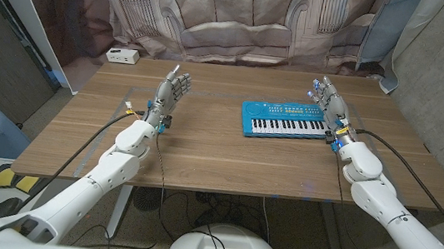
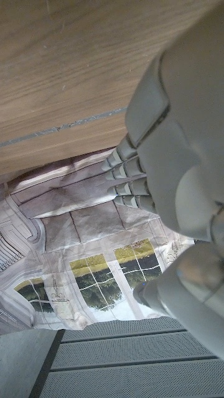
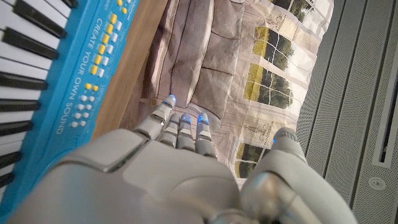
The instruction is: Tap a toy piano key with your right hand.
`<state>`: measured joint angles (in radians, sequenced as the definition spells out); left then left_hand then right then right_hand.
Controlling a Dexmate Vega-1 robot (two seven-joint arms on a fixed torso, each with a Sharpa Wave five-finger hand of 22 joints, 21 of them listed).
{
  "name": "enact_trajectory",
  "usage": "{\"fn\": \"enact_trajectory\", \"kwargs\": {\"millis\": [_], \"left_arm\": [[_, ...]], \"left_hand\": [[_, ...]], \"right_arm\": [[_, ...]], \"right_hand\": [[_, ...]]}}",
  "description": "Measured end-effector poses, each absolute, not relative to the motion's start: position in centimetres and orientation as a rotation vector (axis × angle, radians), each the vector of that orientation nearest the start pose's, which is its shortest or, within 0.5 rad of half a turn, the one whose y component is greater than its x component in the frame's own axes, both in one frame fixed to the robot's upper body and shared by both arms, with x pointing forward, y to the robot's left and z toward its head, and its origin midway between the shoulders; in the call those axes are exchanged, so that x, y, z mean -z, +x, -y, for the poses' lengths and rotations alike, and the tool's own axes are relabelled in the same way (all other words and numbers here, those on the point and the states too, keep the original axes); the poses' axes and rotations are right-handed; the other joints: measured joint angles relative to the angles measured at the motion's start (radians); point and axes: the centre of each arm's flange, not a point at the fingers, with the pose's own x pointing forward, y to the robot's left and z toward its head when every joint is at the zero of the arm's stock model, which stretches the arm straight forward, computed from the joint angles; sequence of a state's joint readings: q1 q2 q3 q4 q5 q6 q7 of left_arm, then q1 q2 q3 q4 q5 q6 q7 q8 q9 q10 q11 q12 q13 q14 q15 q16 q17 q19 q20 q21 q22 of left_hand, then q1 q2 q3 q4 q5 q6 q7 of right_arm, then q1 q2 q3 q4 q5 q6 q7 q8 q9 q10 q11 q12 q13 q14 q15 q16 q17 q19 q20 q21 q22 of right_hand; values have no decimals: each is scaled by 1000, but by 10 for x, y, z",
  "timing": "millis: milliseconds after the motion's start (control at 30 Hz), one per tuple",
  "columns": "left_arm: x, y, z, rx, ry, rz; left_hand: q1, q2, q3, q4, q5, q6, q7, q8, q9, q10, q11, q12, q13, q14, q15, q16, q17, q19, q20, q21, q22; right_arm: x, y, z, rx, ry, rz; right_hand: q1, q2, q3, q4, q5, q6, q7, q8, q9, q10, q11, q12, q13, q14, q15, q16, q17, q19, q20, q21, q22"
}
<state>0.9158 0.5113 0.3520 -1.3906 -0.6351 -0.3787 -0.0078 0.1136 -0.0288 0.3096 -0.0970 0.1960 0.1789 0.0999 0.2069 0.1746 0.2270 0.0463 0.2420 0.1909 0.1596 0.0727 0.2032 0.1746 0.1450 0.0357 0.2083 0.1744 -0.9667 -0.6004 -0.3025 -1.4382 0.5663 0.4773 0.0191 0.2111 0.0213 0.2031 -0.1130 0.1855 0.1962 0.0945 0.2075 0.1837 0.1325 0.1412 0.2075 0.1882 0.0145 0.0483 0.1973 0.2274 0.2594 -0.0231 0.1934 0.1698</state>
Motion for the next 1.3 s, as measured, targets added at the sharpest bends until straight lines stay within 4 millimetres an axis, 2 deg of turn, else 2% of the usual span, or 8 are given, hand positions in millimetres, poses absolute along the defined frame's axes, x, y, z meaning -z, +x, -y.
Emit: {"fn": "enact_trajectory", "kwargs": {"millis": [967, 1100, 1300], "left_arm": [[26, 625, -278, 211, -46, 710], [25, 625, -277, 214, -43, 712], [24, 626, -274, 215, -37, 711]], "left_hand": [[9, 9, 8, -8, -4, 12, 2, -4, 0, 5, -5, 0, 0, 16, -1, -3, 0, 0, 0, 0, 0], [9, 9, 8, -8, -4, 16, -2, -4, 0, 11, 0, 0, 0, 17, -3, -3, 0, 0, 0, 0, 0], [9, 9, 8, -8, -4, 25, 0, -3, 0, 23, 2, 0, 0, 34, -8, -3, 0, 16, -16, 0, 0]], "right_arm": [[12, 564, 334, -142, -142, 846], [13, 561, 337, -133, -151, 848], [15, 556, 341, -119, -164, 850]], "right_hand": [[0, 0, 0, 0, 0, 7, -1, 0, 0, 9, -2, 0, 0, 5, -5, 0, -5, 5, 5, 0, 0], [0, 0, 0, 0, 0, 13, -5, 0, 0, 9, -2, 0, 0, 5, -5, 3, -5, 5, 5, 0, 0], [0, 0, 0, 0, 0, 13, -5, 0, 0, 12, 2, 0, 0, 11, 0, 8, -5, 5, 5, 0, 0]]}}
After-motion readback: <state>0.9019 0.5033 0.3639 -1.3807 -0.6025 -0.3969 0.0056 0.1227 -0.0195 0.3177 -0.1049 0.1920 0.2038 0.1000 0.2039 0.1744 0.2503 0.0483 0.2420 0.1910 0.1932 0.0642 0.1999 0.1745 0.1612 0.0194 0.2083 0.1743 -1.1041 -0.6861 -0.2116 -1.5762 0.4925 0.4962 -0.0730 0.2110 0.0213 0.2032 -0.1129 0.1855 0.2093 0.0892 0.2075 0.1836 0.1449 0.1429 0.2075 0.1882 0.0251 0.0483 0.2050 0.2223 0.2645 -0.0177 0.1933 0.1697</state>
